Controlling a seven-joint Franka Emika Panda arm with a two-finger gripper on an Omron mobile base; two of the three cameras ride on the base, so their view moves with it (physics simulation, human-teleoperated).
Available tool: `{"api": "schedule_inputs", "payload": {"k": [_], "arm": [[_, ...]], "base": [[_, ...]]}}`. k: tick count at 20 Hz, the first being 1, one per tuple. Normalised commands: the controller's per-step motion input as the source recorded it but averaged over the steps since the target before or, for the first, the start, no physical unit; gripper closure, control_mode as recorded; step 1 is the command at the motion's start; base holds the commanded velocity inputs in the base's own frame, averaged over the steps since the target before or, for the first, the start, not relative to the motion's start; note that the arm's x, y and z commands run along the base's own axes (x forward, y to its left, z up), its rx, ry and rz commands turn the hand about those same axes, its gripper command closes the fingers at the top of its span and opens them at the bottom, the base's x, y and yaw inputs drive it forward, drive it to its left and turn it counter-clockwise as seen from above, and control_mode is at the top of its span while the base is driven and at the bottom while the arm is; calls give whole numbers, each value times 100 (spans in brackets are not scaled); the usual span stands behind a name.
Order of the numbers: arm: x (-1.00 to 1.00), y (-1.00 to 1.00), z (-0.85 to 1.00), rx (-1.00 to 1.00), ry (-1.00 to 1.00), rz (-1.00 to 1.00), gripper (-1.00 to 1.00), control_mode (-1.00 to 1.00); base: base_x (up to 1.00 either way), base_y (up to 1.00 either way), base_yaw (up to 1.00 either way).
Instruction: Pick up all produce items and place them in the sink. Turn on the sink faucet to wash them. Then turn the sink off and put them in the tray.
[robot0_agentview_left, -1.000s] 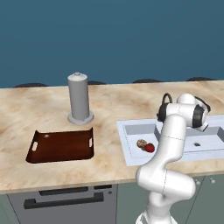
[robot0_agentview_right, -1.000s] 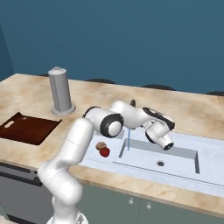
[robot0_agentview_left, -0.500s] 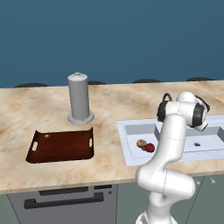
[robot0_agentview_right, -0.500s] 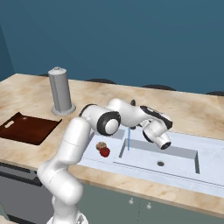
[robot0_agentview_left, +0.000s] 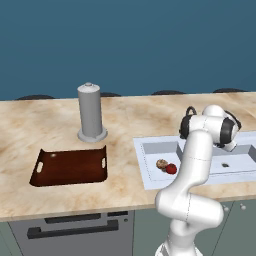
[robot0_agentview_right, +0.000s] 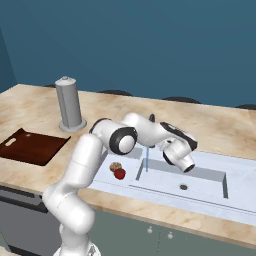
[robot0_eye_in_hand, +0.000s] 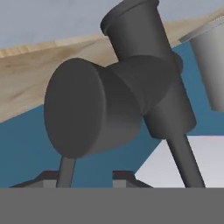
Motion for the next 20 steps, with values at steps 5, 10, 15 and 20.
{"api": "schedule_inputs", "payload": {"k": [5, 10, 15, 20], "arm": [[-32, 17, 12, -11, -23, 19, 100, -100], [-25, 21, 22, -12, -27, 26, 100, -100], [-46, 44, 38, -17, -34, 30, 100, -100], [-64, 48, 41, -20, -36, 29, 100, -100]], "base": [[0, 0, 0], [0, 0, 0], [0, 0, 0], [0, 0, 0]]}}
